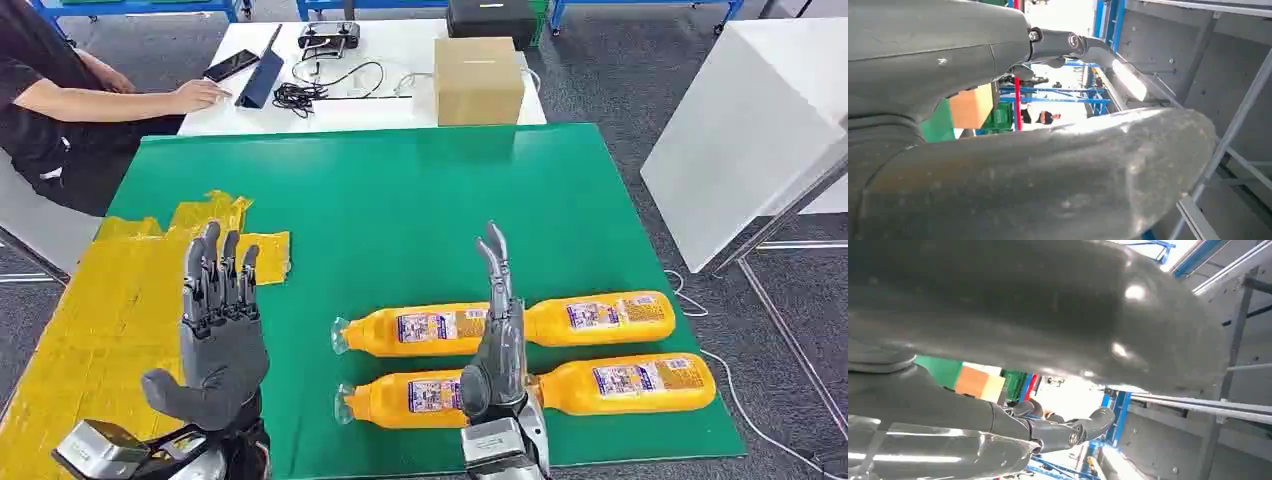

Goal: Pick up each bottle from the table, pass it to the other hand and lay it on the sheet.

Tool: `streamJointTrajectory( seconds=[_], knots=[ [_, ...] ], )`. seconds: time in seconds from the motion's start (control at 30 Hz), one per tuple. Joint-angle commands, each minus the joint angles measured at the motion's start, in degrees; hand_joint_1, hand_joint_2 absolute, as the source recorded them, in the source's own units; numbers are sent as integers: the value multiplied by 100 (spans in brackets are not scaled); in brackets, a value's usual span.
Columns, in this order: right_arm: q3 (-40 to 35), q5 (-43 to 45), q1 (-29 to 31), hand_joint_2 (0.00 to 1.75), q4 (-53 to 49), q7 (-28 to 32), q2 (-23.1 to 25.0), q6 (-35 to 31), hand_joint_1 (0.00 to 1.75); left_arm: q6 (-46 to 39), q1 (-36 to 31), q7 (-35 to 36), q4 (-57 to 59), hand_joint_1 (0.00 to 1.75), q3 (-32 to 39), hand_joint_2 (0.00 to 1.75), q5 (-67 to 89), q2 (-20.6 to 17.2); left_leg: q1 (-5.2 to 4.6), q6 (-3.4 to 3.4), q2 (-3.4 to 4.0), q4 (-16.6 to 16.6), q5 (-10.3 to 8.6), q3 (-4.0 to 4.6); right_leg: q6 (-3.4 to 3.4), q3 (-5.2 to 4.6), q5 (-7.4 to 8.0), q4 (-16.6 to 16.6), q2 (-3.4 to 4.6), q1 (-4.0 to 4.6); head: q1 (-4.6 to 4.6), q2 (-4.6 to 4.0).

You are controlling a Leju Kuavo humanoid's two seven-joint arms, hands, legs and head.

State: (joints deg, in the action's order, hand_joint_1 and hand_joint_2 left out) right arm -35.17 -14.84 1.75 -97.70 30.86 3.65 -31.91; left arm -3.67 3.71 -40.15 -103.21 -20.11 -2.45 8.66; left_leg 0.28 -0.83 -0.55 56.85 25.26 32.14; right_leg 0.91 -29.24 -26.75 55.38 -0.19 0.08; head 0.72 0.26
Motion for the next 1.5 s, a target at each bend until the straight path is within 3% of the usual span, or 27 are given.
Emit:
streamJointTrajectory(
  seconds=[0.03,0.07,1.2,1.23,1.27,1.3,1.5],
  knots=[
    [324,748,2,0,-1,516,115,225,0,-689,-121,15,294,0,275,0,79,164,1,2,3,-2,1,-4,3,5,1,-5,1,1,0,0],
    [463,1206,0,0,105,686,38,355,0,-691,-237,15,414,0,263,0,0,131,0,1,2,-2,0,-2,2,3,1,-3,1,0,0,0],
    [744,1531,25,0,261,914,-111,642,0,-543,-529,15,666,0,402,0,-212,48,3,2,4,-2,1,-5,3,6,1,-6,2,2,-2,0],
    [744,1531,25,0,261,914,-111,642,164,-543,-529,15,666,0,402,0,-212,48,2,2,4,-2,1,-5,3,5,1,-5,2,2,0,0],
    [744,1531,25,0,261,914,-111,642,175,-543,-529,15,666,157,402,0,-212,48,4,3,6,-2,2,-6,4,8,2,-7,3,3,0,0],
    [744,1531,25,0,261,914,-111,642,175,-543,-529,15,666,175,402,0,-212,48,3,2,5,-2,1,-4,3,6,1,-6,2,3,0,0],
    [845,1532,34,0,282,914,-125,742,175,-450,-603,15,705,175,478,0,-260,57,3,2,5,-2,1,-5,4,6,2,-7,3,2,-2,0]
  ],
)
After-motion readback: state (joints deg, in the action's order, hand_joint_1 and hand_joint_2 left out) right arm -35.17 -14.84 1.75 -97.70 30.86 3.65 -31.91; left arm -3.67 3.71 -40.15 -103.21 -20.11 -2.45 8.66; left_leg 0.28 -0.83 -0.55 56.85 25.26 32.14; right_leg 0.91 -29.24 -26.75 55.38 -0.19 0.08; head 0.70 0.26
